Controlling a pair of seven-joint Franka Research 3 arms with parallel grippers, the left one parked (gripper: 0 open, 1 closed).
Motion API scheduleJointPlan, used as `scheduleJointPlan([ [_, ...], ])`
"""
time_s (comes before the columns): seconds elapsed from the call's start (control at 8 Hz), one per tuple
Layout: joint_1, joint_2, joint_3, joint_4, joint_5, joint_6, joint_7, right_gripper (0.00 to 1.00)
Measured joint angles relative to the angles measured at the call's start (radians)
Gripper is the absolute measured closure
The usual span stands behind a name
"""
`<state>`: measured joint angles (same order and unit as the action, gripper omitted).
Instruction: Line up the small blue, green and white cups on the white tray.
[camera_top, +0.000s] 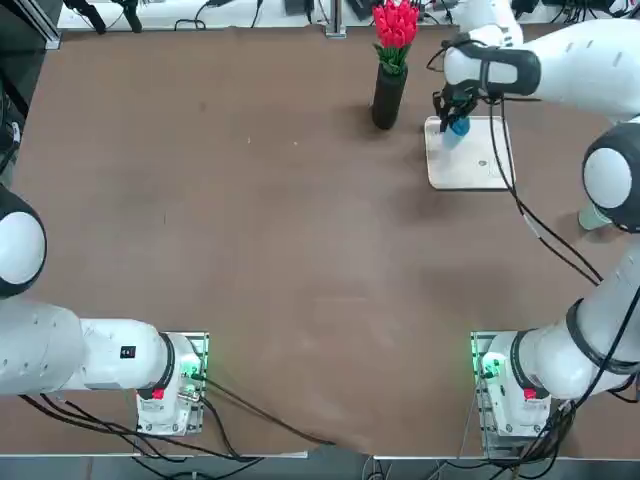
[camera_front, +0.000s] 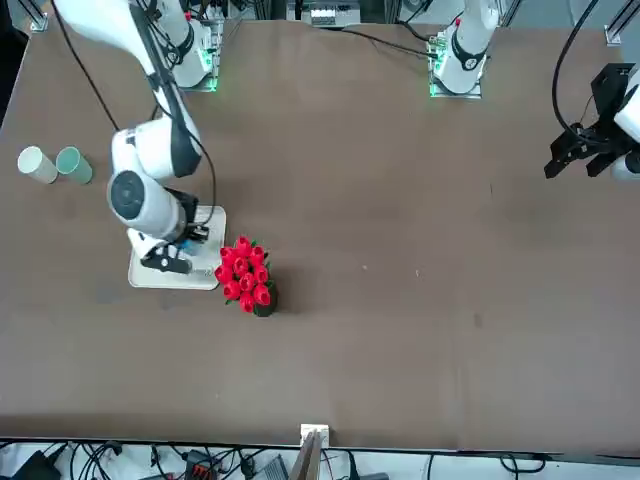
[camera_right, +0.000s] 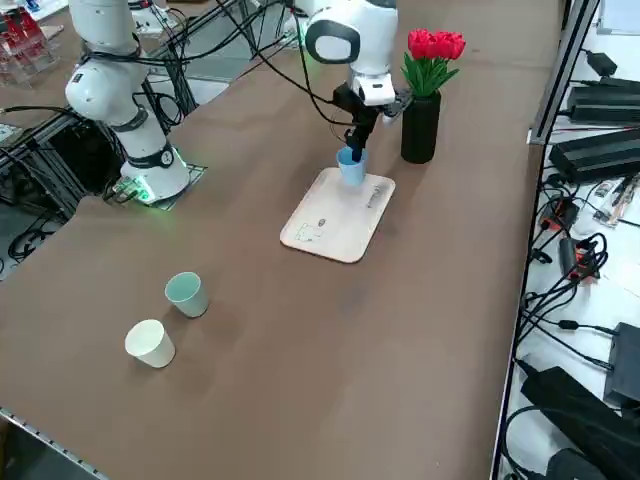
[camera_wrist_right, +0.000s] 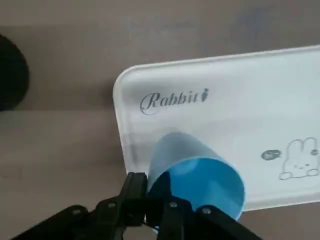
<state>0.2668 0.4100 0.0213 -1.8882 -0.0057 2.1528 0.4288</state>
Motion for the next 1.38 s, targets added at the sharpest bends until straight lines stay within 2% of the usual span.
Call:
scheduleJointPlan([
  [0.5, 0.012, 0.015, -0.003, -0.027, 0.0, 0.072, 0.006, 0.96],
  [1.0, 0.021, 0.015, -0.003, -0.041, 0.001, 0.089, 0.006, 0.95],
  [1.12, 0.021, 0.017, -0.003, -0.043, 0.001, 0.095, 0.006, 0.82],
  [1.38, 0.022, 0.025, -0.003, -0.047, 0.001, 0.117, 0.006, 0.82],
])
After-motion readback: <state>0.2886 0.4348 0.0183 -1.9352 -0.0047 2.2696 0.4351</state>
